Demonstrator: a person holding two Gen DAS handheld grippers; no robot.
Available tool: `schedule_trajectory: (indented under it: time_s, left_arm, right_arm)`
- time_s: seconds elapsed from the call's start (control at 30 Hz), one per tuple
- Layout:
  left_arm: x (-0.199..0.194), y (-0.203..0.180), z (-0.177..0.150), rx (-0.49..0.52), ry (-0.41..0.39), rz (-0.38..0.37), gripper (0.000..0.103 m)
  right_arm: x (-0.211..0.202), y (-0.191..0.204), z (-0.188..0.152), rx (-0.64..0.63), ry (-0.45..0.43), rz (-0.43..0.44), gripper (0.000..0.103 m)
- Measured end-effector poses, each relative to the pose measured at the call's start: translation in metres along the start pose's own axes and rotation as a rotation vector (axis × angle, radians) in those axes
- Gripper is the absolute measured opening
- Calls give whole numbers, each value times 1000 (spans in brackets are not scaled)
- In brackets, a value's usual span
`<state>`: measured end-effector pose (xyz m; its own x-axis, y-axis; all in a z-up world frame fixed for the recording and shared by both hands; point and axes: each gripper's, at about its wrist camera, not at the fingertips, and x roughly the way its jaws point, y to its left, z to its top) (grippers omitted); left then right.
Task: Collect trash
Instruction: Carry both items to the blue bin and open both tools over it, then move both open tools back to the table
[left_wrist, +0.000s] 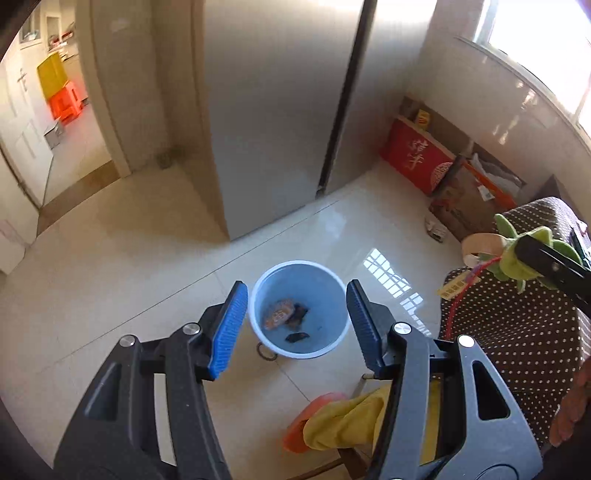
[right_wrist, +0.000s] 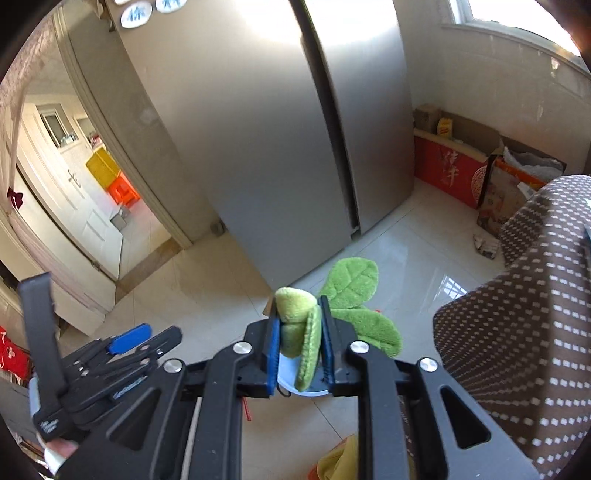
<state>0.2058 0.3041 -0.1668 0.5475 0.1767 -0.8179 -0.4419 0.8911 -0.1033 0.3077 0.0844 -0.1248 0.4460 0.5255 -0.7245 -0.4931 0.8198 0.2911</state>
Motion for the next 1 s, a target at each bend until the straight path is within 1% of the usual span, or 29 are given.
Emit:
schedule_trajectory:
  time_s: [0.03, 0.1, 0.13, 0.17, 0.2, 0.23, 0.3, 0.37, 0.5, 0.67, 0.8, 0.9, 1.0]
  left_arm:
    - [-2, 3, -1, -4, 0, 7, 55]
    - [-7, 10, -3, -14, -3, 21, 55]
    - [-9, 11, -3, -19, -5, 27, 55]
    - [-11, 13, -3, -25, -8, 32, 55]
    - [-12, 16, -2, -29, -9, 35, 55]
    - [-14, 18, -3, -38, -10, 38, 55]
    - [-18, 22, -5, -51, -6, 40, 56]
    - [-22, 24, -9, -55, -8, 42, 57]
    - [-26, 19, -13, -46, -7, 62, 57]
    - [-35, 2, -15, -13, -20, 35, 57]
    - [-45, -23, -12, 34, -44, -12, 57]
    - [-51, -42, -11, 68, -59, -41, 59]
    - [-57, -69, -11, 117, -68, -90, 62]
  right_arm:
    - [7, 5, 2, -4, 9, 9, 19]
    - [16, 13, 6, -22, 21, 36, 24]
    - [20, 18, 8, -28, 32, 36, 30]
    - [23, 21, 9, -23, 44, 36, 51]
    - [25, 22, 10, -17, 48, 36, 68]
    - [24, 24, 10, -11, 41, 35, 71]
    - [22, 29, 7, -27, 29, 36, 71]
    - [22, 32, 2, -42, 42, 30, 71]
    - [13, 27, -6, -34, 56, 50, 71]
    - [-12, 16, -13, -24, 33, 40, 71]
    - [-37, 5, -18, -18, -3, 25, 71]
    - [-60, -10, -20, -4, -38, 5, 71]
    - [-86, -29, -24, 23, -80, -24, 71]
